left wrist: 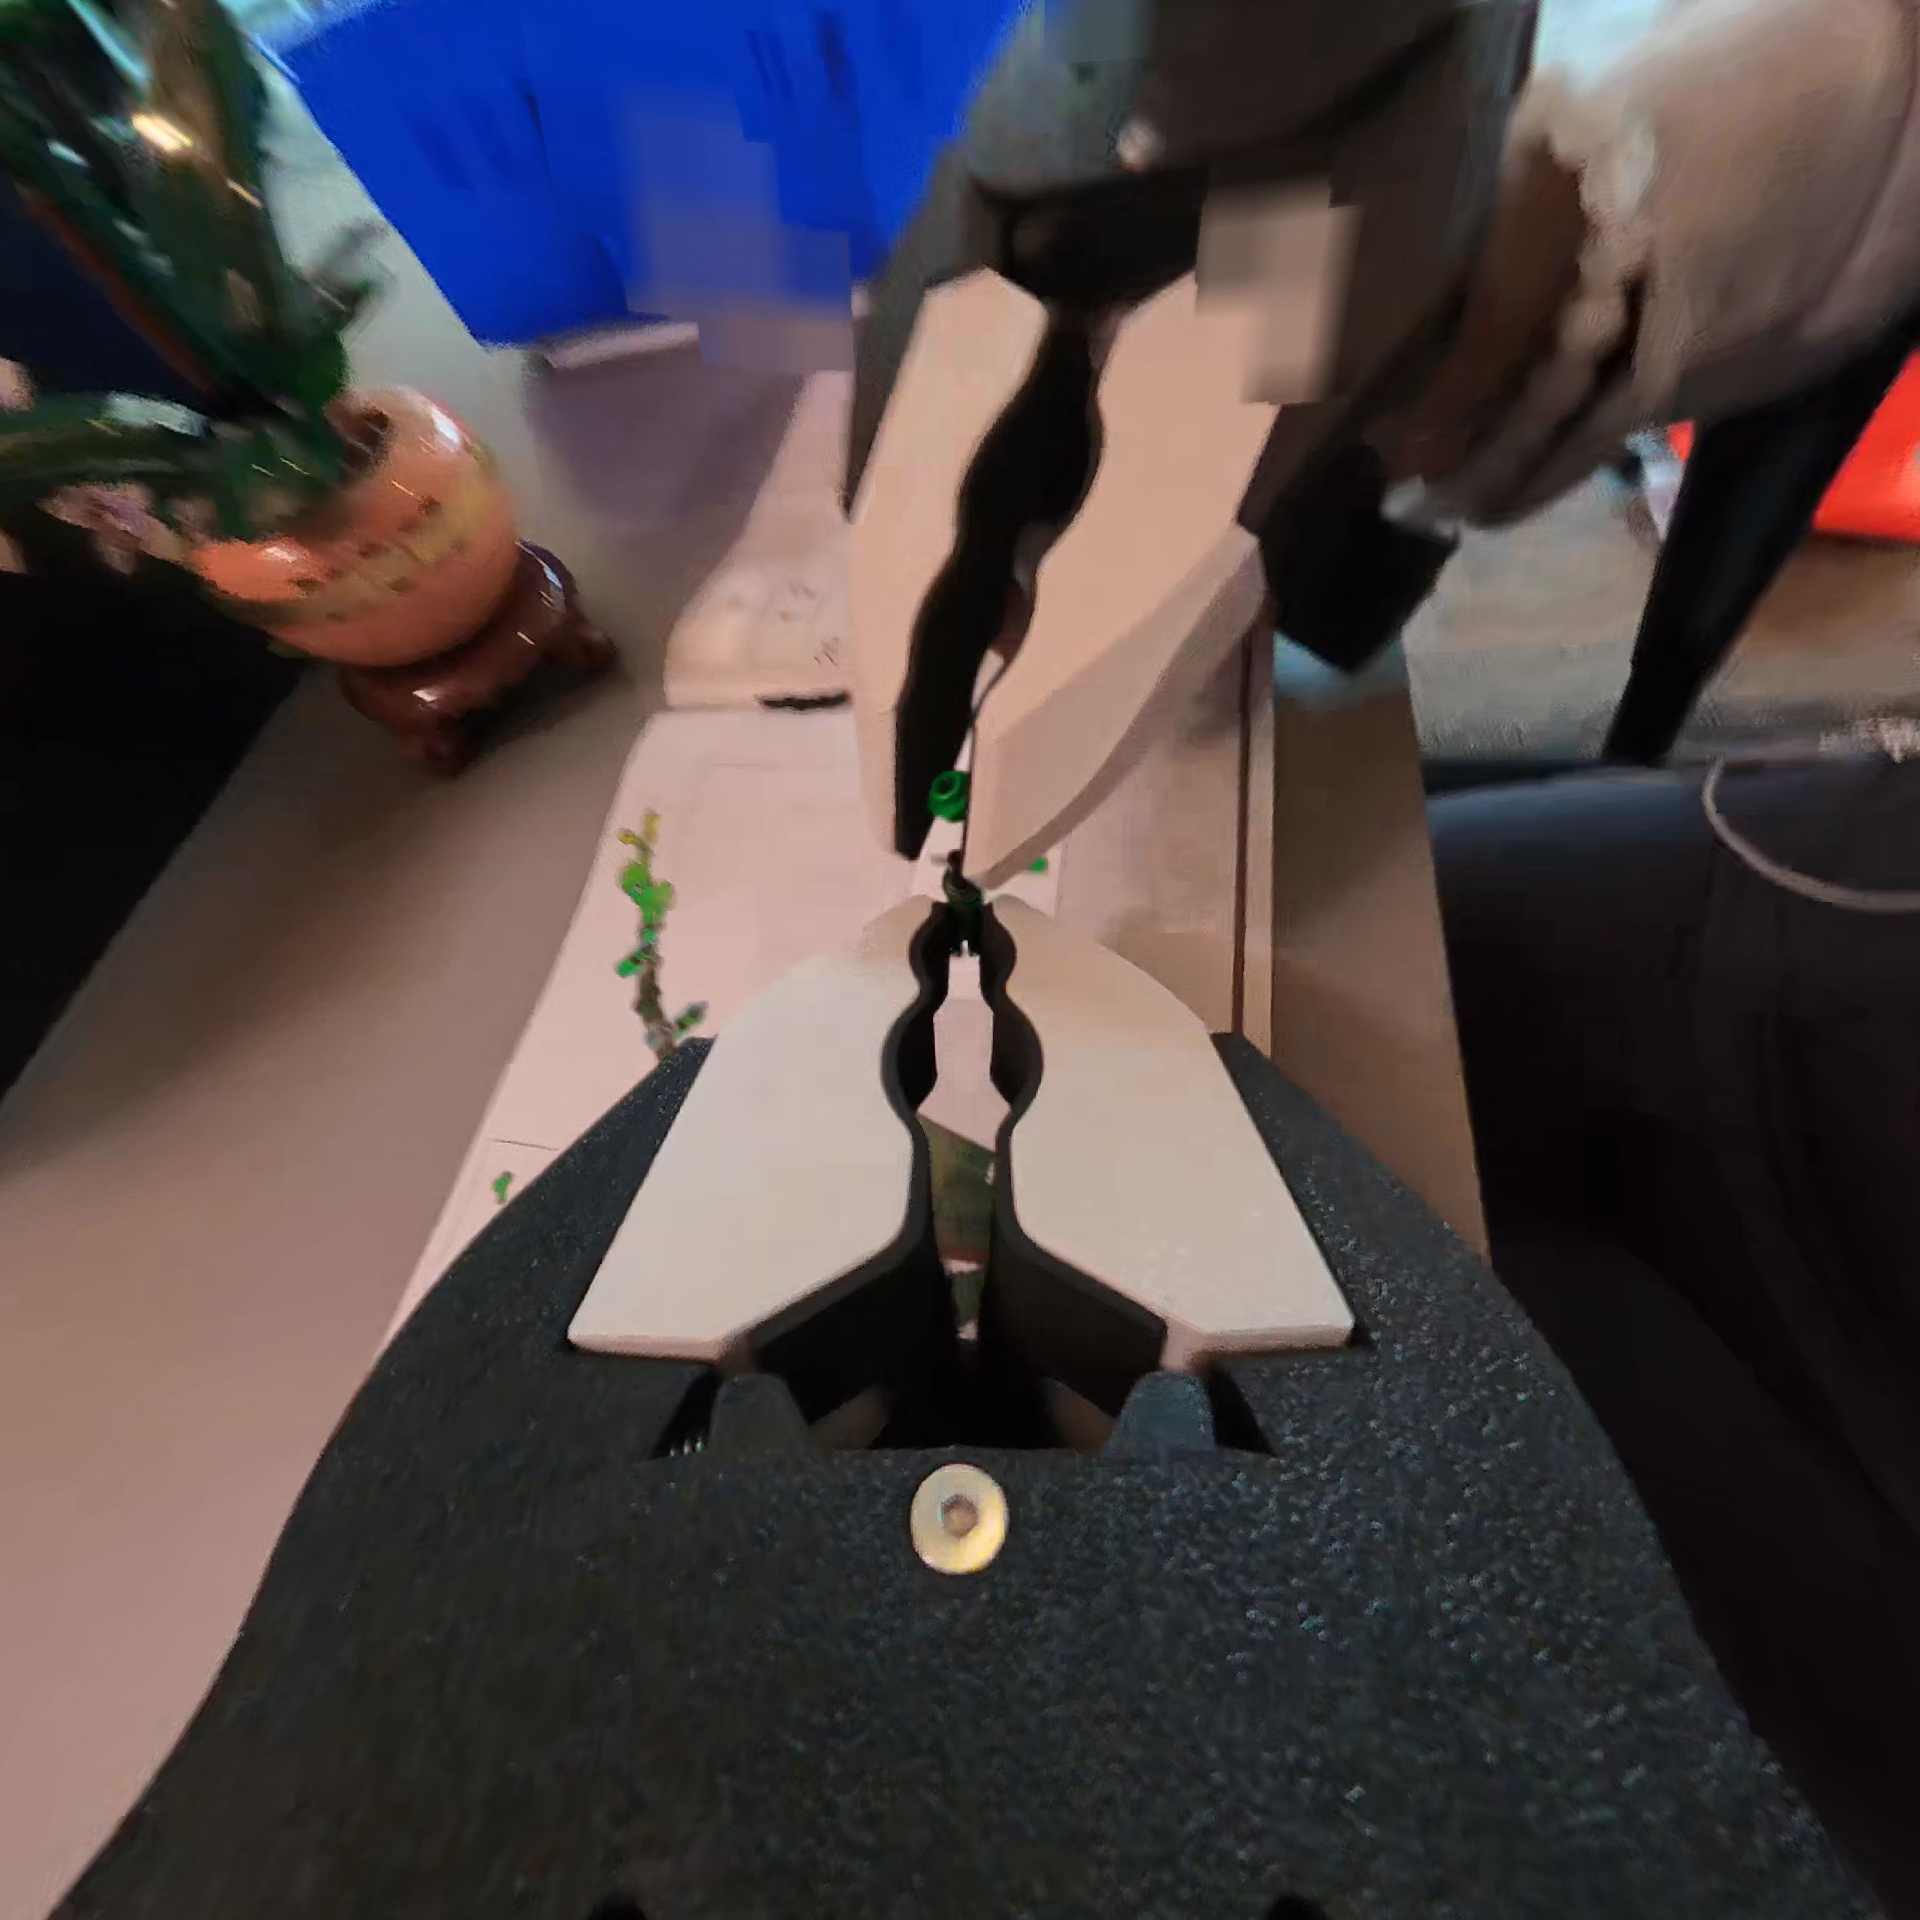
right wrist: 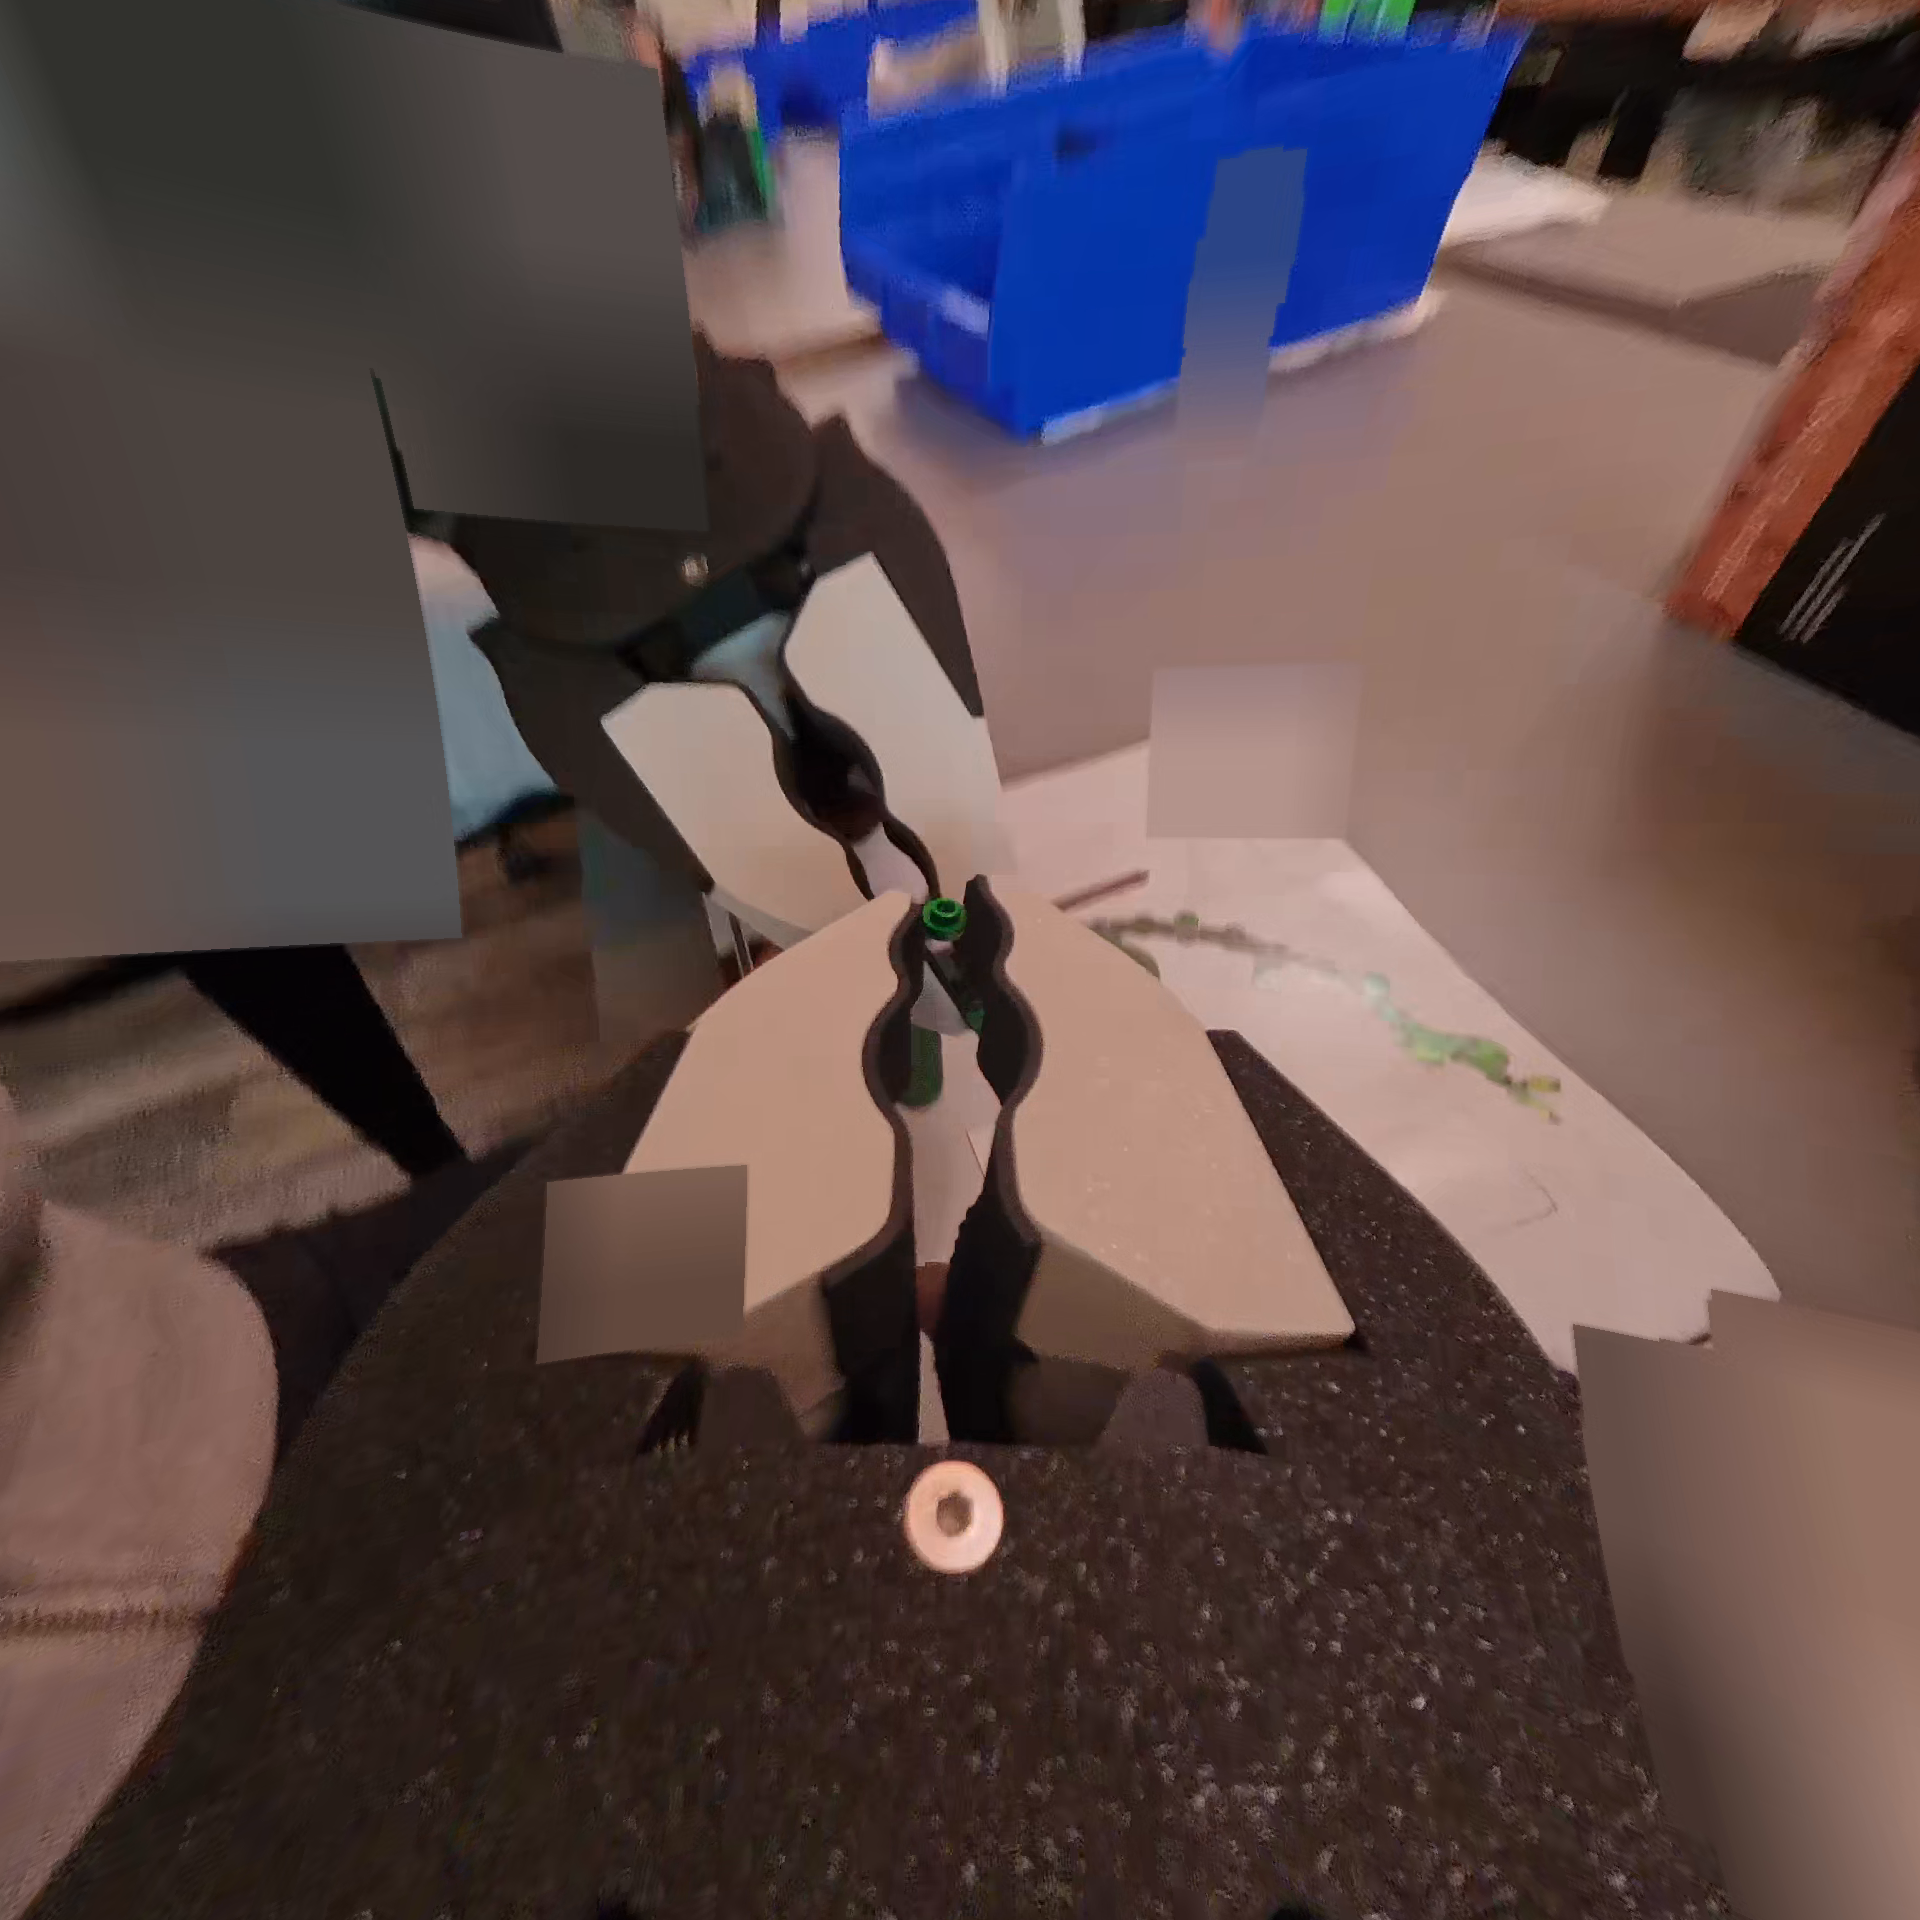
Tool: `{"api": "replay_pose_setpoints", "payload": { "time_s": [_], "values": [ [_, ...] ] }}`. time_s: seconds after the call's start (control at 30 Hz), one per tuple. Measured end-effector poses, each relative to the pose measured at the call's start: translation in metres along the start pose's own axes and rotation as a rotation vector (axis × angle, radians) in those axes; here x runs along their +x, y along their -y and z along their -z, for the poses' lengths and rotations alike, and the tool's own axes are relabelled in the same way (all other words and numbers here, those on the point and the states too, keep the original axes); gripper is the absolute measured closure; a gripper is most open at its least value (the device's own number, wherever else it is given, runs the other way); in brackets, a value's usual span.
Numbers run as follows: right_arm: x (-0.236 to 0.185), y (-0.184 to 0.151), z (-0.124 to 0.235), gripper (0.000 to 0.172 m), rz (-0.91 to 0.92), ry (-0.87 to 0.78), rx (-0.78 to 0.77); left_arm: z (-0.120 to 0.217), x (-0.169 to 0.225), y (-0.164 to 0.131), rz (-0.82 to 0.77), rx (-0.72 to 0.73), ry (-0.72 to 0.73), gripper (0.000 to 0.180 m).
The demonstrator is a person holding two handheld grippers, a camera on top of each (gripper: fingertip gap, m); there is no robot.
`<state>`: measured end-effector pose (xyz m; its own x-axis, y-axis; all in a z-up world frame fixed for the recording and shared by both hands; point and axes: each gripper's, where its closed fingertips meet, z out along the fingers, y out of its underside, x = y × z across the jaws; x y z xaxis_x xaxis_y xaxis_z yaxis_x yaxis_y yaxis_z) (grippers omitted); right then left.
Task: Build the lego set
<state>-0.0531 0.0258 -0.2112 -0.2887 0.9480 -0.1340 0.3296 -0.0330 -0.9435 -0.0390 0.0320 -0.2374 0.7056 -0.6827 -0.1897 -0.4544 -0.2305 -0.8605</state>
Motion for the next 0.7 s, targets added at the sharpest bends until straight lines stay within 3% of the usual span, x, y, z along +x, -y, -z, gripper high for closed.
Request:
{"api": "replay_pose_setpoints", "payload": {
  "time_s": [0.17, 0.7],
  "values": [
    [-0.003, 0.024, 0.009, 0.165, 0.103, -0.082, 0.157, 0.014, -0.009, 0.028, 0.009, 0.129, 0.107, 0.176],
    [0.004, 0.025, 0.008, 0.165, 0.038, -0.183, 0.217, 0.011, -0.013, 0.029, -0.053, 0.107, 0.21, 0.176]
  ]
}}
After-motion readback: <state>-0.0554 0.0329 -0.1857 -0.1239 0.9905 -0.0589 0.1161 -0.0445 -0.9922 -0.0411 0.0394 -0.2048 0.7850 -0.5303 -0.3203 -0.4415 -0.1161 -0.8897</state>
